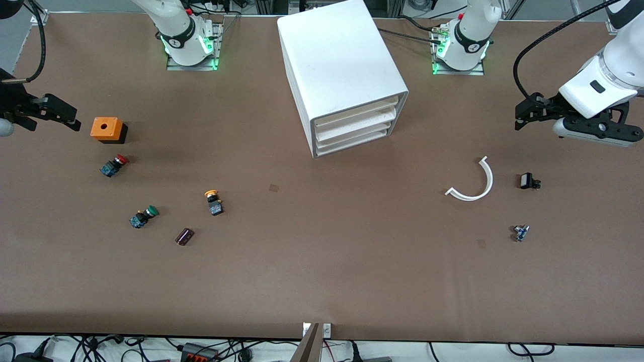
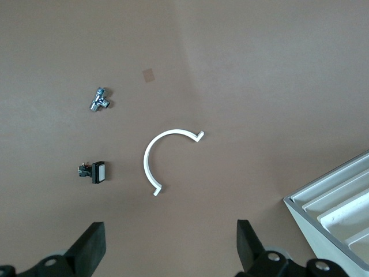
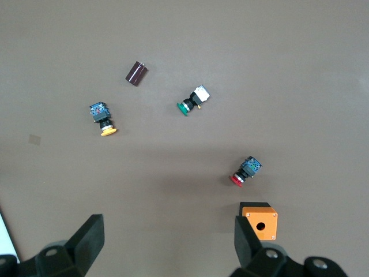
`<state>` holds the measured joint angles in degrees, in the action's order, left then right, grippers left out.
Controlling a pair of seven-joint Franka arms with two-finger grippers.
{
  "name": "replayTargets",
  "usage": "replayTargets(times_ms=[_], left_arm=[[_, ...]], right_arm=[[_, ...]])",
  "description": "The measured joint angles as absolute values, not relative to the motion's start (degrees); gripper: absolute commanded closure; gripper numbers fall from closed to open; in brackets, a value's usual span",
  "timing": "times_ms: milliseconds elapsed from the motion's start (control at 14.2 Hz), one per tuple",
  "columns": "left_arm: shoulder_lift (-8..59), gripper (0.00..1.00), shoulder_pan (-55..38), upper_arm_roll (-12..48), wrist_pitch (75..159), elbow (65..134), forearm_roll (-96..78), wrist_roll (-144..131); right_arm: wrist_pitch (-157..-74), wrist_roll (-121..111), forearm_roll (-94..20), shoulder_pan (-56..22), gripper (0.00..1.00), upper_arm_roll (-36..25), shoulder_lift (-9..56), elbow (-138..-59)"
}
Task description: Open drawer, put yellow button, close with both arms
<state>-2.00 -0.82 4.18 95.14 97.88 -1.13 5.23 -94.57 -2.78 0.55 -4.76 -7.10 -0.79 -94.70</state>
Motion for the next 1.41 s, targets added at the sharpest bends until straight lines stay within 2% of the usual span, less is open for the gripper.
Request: replayTargets(times_ms=[562, 1055, 1406], left_arm=[[-2.00, 0.00, -0.82, 4.18, 95.14, 97.88, -1.13, 5.23], [-1.85, 0.00, -1.13, 4.21, 94.69, 97.87, -1.24, 4.79], [-0.33, 0.00, -5.28, 5.15, 85.00, 97.85, -5.77, 4.76]], right_arm=[[-95.03, -2.82, 1.26, -4.76, 0.00, -7.10, -0.20, -95.18], [-96.13, -2.83, 1.52, -4.77, 0.00, -7.08, 2.94, -95.52], [-98.10, -2.92, 1.52, -6.96, 0.00, -6.92, 7.98, -95.76]])
